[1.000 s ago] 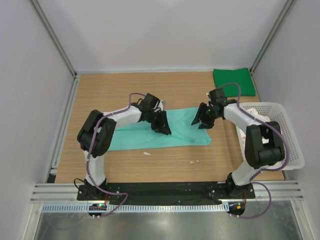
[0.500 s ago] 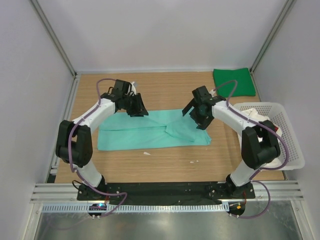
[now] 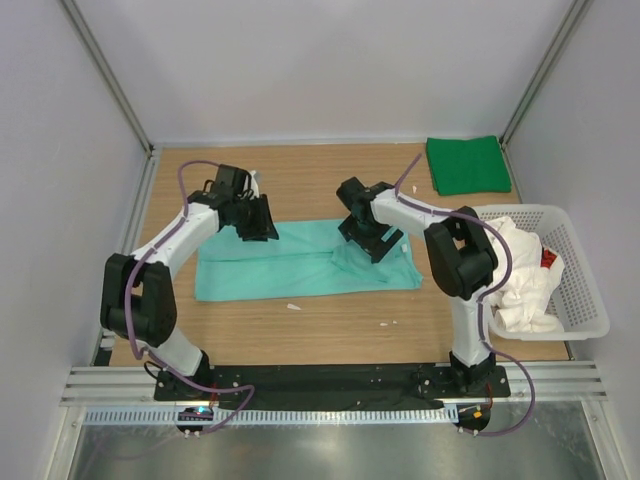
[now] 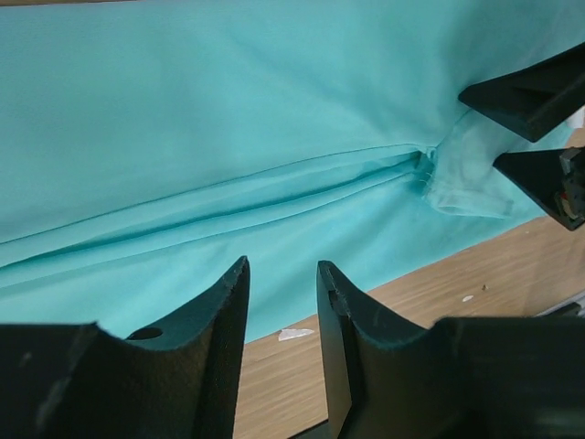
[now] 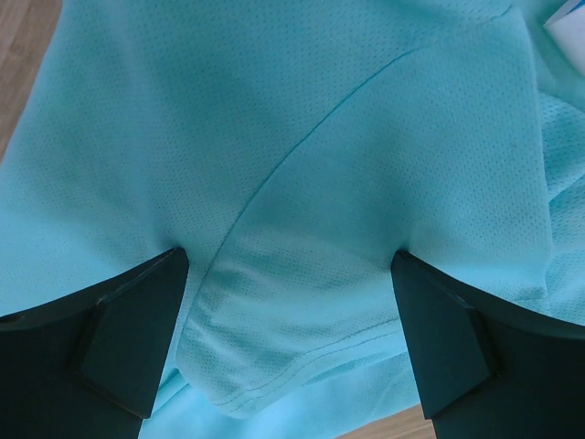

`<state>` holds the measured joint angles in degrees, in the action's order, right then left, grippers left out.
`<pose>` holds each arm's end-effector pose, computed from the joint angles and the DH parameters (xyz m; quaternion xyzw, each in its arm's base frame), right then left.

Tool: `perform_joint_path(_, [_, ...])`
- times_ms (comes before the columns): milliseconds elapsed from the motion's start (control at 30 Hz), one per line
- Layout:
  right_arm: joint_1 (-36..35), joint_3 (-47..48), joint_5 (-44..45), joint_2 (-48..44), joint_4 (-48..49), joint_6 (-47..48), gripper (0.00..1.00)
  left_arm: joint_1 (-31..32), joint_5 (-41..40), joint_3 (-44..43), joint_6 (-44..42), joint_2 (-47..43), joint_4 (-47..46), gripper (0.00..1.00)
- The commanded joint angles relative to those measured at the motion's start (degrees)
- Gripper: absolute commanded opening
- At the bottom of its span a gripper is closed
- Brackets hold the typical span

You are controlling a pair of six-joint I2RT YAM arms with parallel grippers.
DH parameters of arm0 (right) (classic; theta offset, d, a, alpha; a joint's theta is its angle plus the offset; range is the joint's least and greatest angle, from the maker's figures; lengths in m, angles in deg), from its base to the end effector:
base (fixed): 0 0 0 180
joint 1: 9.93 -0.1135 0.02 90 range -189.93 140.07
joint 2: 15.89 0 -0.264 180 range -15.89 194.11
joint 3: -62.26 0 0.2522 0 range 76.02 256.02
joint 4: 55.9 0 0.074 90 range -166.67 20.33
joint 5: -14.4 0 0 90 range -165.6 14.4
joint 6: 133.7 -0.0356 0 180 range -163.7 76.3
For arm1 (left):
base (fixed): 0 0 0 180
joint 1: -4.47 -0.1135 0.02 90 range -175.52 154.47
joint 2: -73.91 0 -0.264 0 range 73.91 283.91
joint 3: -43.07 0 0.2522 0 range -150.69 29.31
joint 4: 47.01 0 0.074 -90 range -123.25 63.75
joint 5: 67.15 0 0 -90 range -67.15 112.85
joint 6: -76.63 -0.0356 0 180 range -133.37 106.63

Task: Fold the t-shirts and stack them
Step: Fold the tshirt

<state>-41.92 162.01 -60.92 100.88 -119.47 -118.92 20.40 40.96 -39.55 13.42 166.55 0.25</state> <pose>0.3422 0.2031 0.1684 0.3739 0.9151 -0.0101 0.1508 0.3228 -0.1036 0.2426 -0.0455 0.9475 -0.2420 0.2041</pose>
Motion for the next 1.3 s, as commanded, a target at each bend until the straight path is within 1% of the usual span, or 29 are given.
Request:
perform_joint_path(0, [-0.1, 2.9, 6.0, 2.7, -1.8, -1.9, 1.00, -0.5, -5.4, -0.6, -3.5, -2.0, 4.0, 0.37])
perform_joint_path(100, [-0.2, 5.2, 7.6, 6.7, -1.8, -0.1, 1.00, -0.5, -7.1, -0.2, -3.9, -1.8, 6.1, 0.38])
perform_joint_path(200, [-0.3, 10.0, 11.5, 11.3, -2.1, 4.0, 1.00, -0.4, -7.2, 1.0, -3.3, -2.4, 5.9, 0.39])
perform_joint_path(300, [-0.4, 14.8, 16.4, 14.3, -1.4, 10.2, 1.00, -0.4, -8.6, 1.2, -2.9, -1.4, 6.6, 0.41])
perform_joint_path(333, [-0.4, 16.0, 18.4, 15.9, 0.8, 15.6, 1.00, -0.5, -8.8, 1.1, -3.0, -1.1, 6.8, 0.42])
perform_joint_path(400, [-0.4, 20.8, 19.6, 17.9, 4.0, 23.0, 1.00, -0.5, -9.3, 0.6, -3.1, -0.1, 7.2, 0.43])
perform_joint_path(433, [-0.4, 23.0, 20.6, 20.3, 6.8, 27.4, 1.00, -0.5, -9.5, 0.3, -3.1, 0.3, 7.2, 0.43])
perform_joint_path(467, [-0.4, 27.9, 21.0, 21.5, 8.0, 34.6, 1.00, -0.5, -9.5, 0.0, -3.1, 0.7, 7.3, 0.44])
perform_joint_path(533, [-0.4, 33.6, 21.4, 24.3, 8.9, 40.7, 1.00, -0.5, -10.0, -1.1, -3.1, 2.4, 7.1, 0.45])
perform_joint_path(567, [-0.4, 39.3, 20.7, 26.2, 8.8, 45.0, 1.00, -0.5, -10.4, -2.3, -3.4, 3.3, 7.3, 0.45])
perform_joint_path(667, [-0.2, 47.0, 19.4, 26.8, 8.1, 49.0, 1.00, -0.5, -12.5, -6.7, -4.9, 8.5, 10.6, 0.45])
perform_joint_path(733, [-0.1, 48.2, 19.1, 25.0, 6.9, 49.2, 1.00, -0.5, -13.6, -8.7, -6.4, 12.2, 12.3, 0.45])
perform_joint_path(800, [0.1, 46.6, 16.5, 20.0, 7.3, 49.7, 1.00, -0.7, -14.1, -11.5, -7.5, 14.3, 13.3, 0.45])
perform_joint_path(867, [0.3, 43.0, 15.0, 15.9, 7.4, 50.3, 1.00, -1.1, -13.6, -13.3, -8.7, 16.2, 13.4, 0.46])
perform_joint_path(900, [0.3, 41.6, 13.2, 12.0, 7.3, 50.7, 1.00, -1.3, -13.5, -13.8, -9.0, 16.8, 13.3, 0.47])
perform_joint_path(967, [0.5, 37.7, 12.5, 8.5, 6.2, 50.9, 1.00, -1.5, -13.9, -15.0, -10.0, 18.9, 13.5, 0.47])
perform_joint_path(1000, [0.4, 35.8, 11.5, 4.6, 5.9, 51.4, 1.00, -1.6, -14.4, -15.8, -10.4, 20.2, 15.3, 0.47])
perform_joint_path(1033, [0.4, 31.4, 11.5, 2.7, 5.7, 51.2, 1.00, -1.5, -15.1, -16.5, -10.6, 21.3, 16.2, 0.47])
perform_joint_path(1067, [0.5, 28.9, 11.5, 0.5, 5.7, 51.0, 1.00, -1.6, -15.9, -16.8, -11.0, 22.7, 16.8, 0.47])
perform_joint_path(1100, [0.5, 26.2, 11.4, -3.5, 6.2, 50.8, 1.00, -1.6, -17.0, -16.4, -11.0, 23.1, 16.3, 0.47])
perform_joint_path(1133, [0.7, 20.6, 10.8, -5.8, 7.1, 50.1, 1.00, -1.6, -17.6, -15.4, -10.9, 23.3, 16.1, 0.47])
perform_joint_path(1200, [0.9, 15.1, 10.0, -9.6, 9.5, 49.4, 1.00, -1.6, -17.6, -13.9, -10.4, 23.1, 14.3, 0.47])
perform_joint_path(1233, [0.9, 10.2, 8.9, -12.9, 10.6, 49.1, 1.00, -1.5, -17.2, -12.4, -10.1, 23.0, 13.9, 0.47])
perform_joint_path(1267, [1.2, 8.2, 8.4, -14.0, 12.1, 48.8, 1.00, -1.5, -16.8, -11.6, -9.2, 23.2, 13.1, 0.47])
